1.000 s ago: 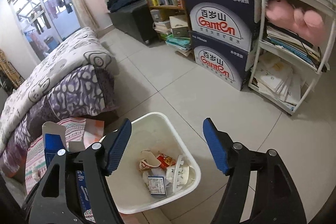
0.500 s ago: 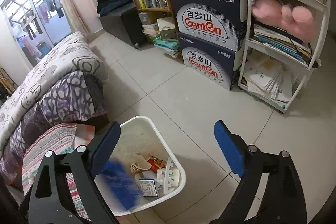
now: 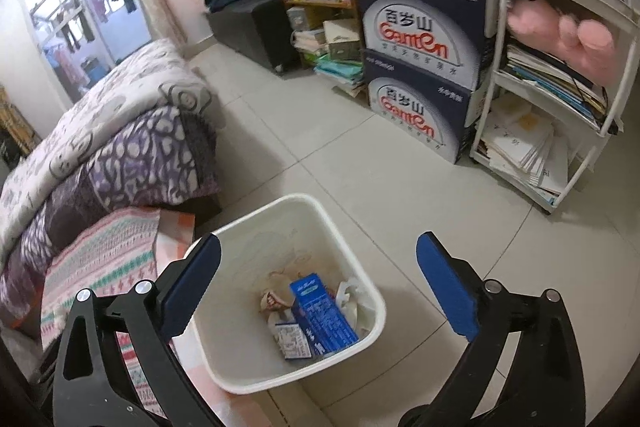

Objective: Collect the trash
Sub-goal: 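Open left tool to release the blue box into the wastebasket, then grasp an orange peel on the bed with left tool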

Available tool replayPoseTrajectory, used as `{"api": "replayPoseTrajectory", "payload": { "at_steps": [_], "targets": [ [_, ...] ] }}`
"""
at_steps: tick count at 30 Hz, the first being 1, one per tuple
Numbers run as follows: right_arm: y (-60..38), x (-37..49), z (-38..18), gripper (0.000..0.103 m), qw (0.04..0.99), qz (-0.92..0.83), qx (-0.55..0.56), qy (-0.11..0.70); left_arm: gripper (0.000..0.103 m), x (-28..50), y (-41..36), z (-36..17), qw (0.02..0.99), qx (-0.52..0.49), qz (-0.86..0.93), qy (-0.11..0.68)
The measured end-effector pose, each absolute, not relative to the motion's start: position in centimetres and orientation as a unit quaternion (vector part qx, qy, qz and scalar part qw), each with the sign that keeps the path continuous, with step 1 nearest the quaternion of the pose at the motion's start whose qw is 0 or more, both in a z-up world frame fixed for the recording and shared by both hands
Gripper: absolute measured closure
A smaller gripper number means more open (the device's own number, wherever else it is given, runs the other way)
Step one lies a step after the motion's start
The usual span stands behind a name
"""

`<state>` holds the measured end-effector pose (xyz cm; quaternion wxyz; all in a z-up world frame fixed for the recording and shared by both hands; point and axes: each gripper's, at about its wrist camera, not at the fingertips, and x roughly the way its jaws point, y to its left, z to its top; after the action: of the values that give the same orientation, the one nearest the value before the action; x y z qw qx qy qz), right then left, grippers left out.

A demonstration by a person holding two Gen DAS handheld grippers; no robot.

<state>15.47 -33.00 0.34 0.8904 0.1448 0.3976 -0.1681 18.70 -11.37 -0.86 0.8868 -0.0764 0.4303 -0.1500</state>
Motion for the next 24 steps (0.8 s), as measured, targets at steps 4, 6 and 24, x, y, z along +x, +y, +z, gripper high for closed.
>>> {"api": "replayPoseTrajectory", "payload": {
  "at_steps": [4,6,24],
  "targets": [
    [-30.5,16.4,-0.7,0.007,0.884,-0.147,0.117,0.428,0.028,19.2,-9.1,-3.0,0.880,-0.022,-0.105,0.462],
    [-29.4,16.7,-1.2,0.007,0.881,-0.137,0.104,0.440,0.028,19.5,-7.8,-4.2,0.871,0.000,-0.084,0.483],
    [-19.6,19.1,-4.2,0.007,0.861,-0.067,0.080,0.497,0.029,19.7,8.7,-12.9,0.798,-0.013,0.007,0.603]
  ]
}}
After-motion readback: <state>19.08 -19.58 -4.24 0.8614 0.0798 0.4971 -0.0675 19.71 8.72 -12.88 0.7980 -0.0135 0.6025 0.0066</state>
